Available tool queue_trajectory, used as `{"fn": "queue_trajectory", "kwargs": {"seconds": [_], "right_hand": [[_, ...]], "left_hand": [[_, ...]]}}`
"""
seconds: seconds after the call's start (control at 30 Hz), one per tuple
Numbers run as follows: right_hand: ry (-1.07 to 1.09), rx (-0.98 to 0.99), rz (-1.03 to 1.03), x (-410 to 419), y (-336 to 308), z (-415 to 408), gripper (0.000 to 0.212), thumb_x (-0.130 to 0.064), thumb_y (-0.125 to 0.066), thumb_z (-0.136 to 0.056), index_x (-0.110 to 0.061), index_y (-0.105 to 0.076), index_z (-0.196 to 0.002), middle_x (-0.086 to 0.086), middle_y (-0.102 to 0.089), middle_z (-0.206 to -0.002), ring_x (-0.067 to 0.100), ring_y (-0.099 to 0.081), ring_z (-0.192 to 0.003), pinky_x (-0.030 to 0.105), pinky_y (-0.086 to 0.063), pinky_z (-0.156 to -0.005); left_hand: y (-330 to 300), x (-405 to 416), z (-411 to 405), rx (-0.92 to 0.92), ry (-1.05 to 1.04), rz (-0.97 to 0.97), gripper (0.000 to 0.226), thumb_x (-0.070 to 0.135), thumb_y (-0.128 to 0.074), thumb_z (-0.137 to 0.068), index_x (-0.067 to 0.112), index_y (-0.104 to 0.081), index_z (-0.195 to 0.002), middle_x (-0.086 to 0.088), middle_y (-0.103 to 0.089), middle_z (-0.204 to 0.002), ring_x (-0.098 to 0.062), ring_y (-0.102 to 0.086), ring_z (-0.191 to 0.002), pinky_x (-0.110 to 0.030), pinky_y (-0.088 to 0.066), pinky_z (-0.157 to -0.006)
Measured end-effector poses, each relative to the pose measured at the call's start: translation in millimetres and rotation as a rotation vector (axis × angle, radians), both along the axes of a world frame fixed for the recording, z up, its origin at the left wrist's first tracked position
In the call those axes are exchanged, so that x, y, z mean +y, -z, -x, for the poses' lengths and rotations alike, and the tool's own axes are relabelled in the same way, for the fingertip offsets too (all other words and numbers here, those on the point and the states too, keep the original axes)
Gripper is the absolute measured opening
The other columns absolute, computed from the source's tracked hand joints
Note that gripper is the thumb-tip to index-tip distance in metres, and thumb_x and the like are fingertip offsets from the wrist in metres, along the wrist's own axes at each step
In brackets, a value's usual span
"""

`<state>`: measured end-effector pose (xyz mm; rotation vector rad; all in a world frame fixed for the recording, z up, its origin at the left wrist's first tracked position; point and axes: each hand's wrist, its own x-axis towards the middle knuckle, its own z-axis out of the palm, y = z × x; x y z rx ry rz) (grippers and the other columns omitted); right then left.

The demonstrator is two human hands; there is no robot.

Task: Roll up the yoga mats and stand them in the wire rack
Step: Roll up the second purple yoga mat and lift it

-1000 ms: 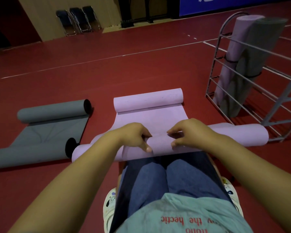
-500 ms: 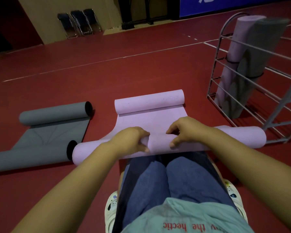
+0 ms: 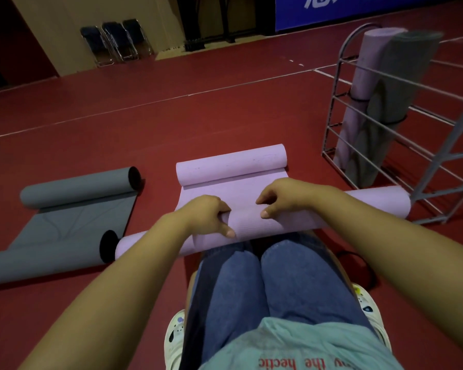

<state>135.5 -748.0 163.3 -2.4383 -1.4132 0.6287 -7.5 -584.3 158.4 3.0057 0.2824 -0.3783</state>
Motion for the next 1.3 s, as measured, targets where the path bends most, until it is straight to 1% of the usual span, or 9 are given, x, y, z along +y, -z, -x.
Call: {"fn": "queue_trajectory", "kwargs": {"seconds": [0.1,0.27,0.4,0.57,0.67,0.77,0.97,1.1,1.3], "right_hand": [[0.03,-0.163,-0.115,-7,4,7,0.046,-0.038,-0.075,-0.075,-0.022,-0.066,-0.117,-0.006,-0.066,-0.116,0.013,-0.061,-0.105,0.028,-0.048,-0.088],[-0.04,-0.353,-0.001,-21,19,15,0.067,-0.042,-0.077,-0.071,-0.022,-0.051,-0.129,0.0,-0.054,-0.127,0.023,-0.052,-0.115,0.036,-0.045,-0.092],[-0.049,-0.472,0.041,-20,35,23,0.069,-0.041,-0.078,-0.071,-0.015,-0.047,-0.127,0.005,-0.053,-0.126,0.026,-0.053,-0.112,0.037,-0.047,-0.088],[-0.023,-0.382,-0.024,-15,34,14,0.065,-0.045,-0.075,-0.071,-0.02,-0.05,-0.126,0.003,-0.056,-0.124,0.024,-0.055,-0.11,0.034,-0.047,-0.085],[-0.042,-0.356,-0.012,-9,27,7,0.064,-0.046,-0.075,-0.071,-0.022,-0.052,-0.127,0.002,-0.058,-0.123,0.024,-0.055,-0.109,0.033,-0.045,-0.086],[-0.058,-0.341,0.005,-6,24,3,0.064,-0.046,-0.075,-0.071,-0.021,-0.052,-0.127,0.004,-0.058,-0.123,0.024,-0.054,-0.109,0.034,-0.045,-0.087],[-0.051,-0.475,0.067,-8,40,14,0.075,-0.041,-0.08,-0.068,-0.015,-0.044,-0.128,0.006,-0.052,-0.125,0.027,-0.054,-0.112,0.035,-0.045,-0.082],[-0.04,-0.455,0.001,-9,23,10,0.057,-0.04,-0.076,-0.067,-0.021,-0.051,-0.116,0.002,-0.058,-0.114,0.024,-0.057,-0.101,0.031,-0.043,-0.073],[-0.166,-0.404,-0.016,-51,-53,11,0.065,-0.049,-0.079,-0.062,-0.026,-0.057,-0.118,-0.005,-0.062,-0.112,0.018,-0.057,-0.098,0.031,-0.045,-0.077]], "left_hand": [[0,6,-4,0.034,-0.022,0.055,0.059,0.05,-0.072,-0.077,0.015,-0.062,-0.122,-0.004,-0.064,-0.115,-0.022,-0.055,-0.1,-0.028,-0.042,-0.081],[1,11,-9,0.081,-0.041,0.095,0.064,0.049,-0.071,-0.078,0.016,-0.057,-0.13,-0.001,-0.06,-0.127,-0.021,-0.054,-0.111,-0.026,-0.039,-0.089],[-1,14,-13,0.077,-0.104,0.191,0.071,0.045,-0.076,-0.074,0.019,-0.049,-0.134,0.0,-0.06,-0.123,-0.017,-0.055,-0.105,-0.026,-0.041,-0.094],[10,21,1,-0.071,-0.159,0.252,0.058,0.045,-0.075,-0.075,0.018,-0.055,-0.122,0.004,-0.057,-0.11,-0.016,-0.054,-0.1,-0.02,-0.038,-0.083],[16,26,9,-0.09,-0.058,0.099,0.075,0.046,-0.076,-0.074,0.018,-0.047,-0.137,-0.003,-0.051,-0.122,-0.02,-0.048,-0.114,-0.024,-0.037,-0.093],[25,26,13,-0.097,0.003,-0.059,0.092,0.051,-0.081,-0.063,0.019,-0.041,-0.14,-0.006,-0.047,-0.121,-0.024,-0.045,-0.113,-0.034,-0.039,-0.098],[34,22,12,-0.247,0.016,-0.214,0.072,0.054,-0.077,-0.061,0.015,-0.055,-0.118,-0.005,-0.057,-0.111,-0.025,-0.056,-0.1,-0.036,-0.047,-0.083],[13,23,8,-0.213,0.071,-0.208,0.064,0.056,-0.073,-0.062,0.018,-0.062,-0.112,-0.002,-0.062,-0.106,-0.023,-0.06,-0.094,-0.034,-0.05,-0.078],[-64,-4,22,-0.222,0.181,-0.163,0.078,0.077,-0.042,-0.045,0.026,-0.064,-0.1,0.011,-0.06,-0.092,-0.01,-0.053,-0.079,-0.028,-0.046,-0.07]]}}
